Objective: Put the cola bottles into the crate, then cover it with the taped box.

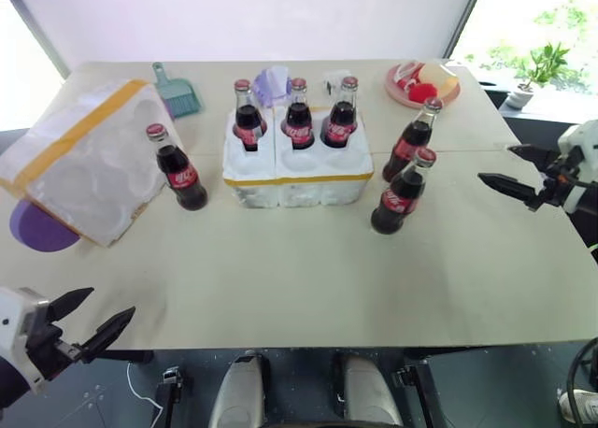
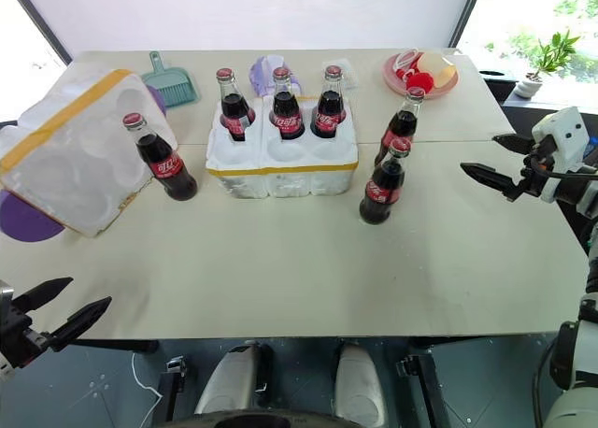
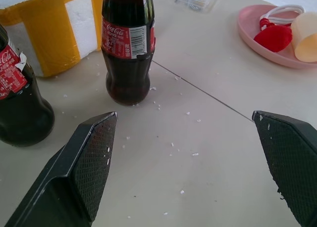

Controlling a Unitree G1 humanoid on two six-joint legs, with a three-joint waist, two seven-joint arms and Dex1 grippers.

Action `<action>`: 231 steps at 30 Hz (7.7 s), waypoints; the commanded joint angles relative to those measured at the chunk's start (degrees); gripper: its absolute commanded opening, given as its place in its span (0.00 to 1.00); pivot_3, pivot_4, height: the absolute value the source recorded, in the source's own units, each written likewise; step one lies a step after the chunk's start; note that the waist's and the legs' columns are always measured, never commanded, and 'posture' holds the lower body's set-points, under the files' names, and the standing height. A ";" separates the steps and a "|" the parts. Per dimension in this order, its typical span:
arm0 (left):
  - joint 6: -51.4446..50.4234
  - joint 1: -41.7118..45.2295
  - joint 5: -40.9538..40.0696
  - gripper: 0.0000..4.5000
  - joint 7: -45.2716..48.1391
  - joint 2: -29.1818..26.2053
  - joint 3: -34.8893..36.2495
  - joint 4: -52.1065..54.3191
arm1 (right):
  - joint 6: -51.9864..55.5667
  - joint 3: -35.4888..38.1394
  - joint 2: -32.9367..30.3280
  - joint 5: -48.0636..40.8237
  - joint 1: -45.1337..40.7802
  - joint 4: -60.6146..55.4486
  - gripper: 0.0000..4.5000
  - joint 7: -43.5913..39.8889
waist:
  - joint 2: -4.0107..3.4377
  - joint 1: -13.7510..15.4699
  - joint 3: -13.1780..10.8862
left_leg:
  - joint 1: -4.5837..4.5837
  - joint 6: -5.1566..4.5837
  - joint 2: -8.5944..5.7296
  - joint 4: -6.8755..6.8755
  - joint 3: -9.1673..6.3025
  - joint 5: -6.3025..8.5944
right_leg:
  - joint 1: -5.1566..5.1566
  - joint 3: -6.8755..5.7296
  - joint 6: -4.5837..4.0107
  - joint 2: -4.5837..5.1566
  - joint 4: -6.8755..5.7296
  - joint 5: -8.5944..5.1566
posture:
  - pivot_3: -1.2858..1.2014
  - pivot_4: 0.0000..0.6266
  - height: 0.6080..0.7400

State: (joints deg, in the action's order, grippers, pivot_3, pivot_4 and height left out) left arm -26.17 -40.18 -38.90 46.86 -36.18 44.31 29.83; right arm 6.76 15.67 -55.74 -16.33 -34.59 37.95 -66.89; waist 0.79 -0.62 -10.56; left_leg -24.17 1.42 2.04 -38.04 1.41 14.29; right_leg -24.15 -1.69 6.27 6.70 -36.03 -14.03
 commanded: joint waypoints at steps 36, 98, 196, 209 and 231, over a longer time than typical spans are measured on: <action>-7.16 41.43 5.40 1.00 -16.84 -2.69 -17.97 -10.75 | 32.31 3.74 -17.62 -19.15 -9.98 -25.95 1.00 -15.56 | -0.34 -0.13 -0.02 | 0.04 -0.01 0.01 0.03 -0.01 0.00 | -0.01 0.01 0.29 -0.02 -0.10 0.16 | 0.52 0.24 0.97; -4.28 92.20 11.63 0.63 2.70 2.56 -43.53 -43.87 | 43.89 8.41 -11.75 -36.88 -0.33 -50.47 1.00 -0.09 | 0.17 0.89 -0.34 | -0.26 0.01 -0.07 -0.10 -0.04 -0.03 | -0.23 -0.02 0.51 0.00 -0.12 0.28 | 0.52 0.24 0.97; -19.32 61.23 -7.33 1.00 -2.06 -6.31 -31.84 -4.37 | 19.79 -21.31 36.04 -9.34 -22.85 -20.40 0.63 21.86 | -0.04 -0.24 -0.48 | -0.37 0.01 -0.06 0.02 -0.12 -0.02 | -0.33 -0.01 0.52 0.00 -0.14 0.20 | 0.52 0.24 0.97; -18.01 62.77 -6.65 1.00 -3.37 -5.34 -32.82 -5.40 | 13.67 -25.67 41.16 2.59 -22.61 -10.48 0.95 20.87 | -0.02 -0.51 -0.46 | -0.29 0.02 -0.05 0.02 -0.12 -0.03 | -0.31 -0.01 0.52 -0.02 -0.18 0.20 | 0.52 0.24 0.97; -18.07 65.25 -6.52 1.00 -2.80 -3.69 -35.59 -5.79 | 49.68 6.93 16.19 -19.43 11.66 -60.56 0.99 31.44 | 0.03 1.33 -0.44 | -0.20 0.02 -0.06 -0.03 -0.12 -0.03 | -0.15 -0.02 0.51 0.00 -0.16 0.20 | 0.52 0.24 0.97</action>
State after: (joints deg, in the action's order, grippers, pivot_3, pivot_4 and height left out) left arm -45.51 23.63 -45.49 43.61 -39.90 8.91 23.31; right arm 57.44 20.40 -38.52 -36.62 -23.29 -20.36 -37.19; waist 0.82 0.71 -11.00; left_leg -24.38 1.44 1.96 -38.08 1.30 14.26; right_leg -24.31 -1.68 6.78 6.71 -36.18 -13.82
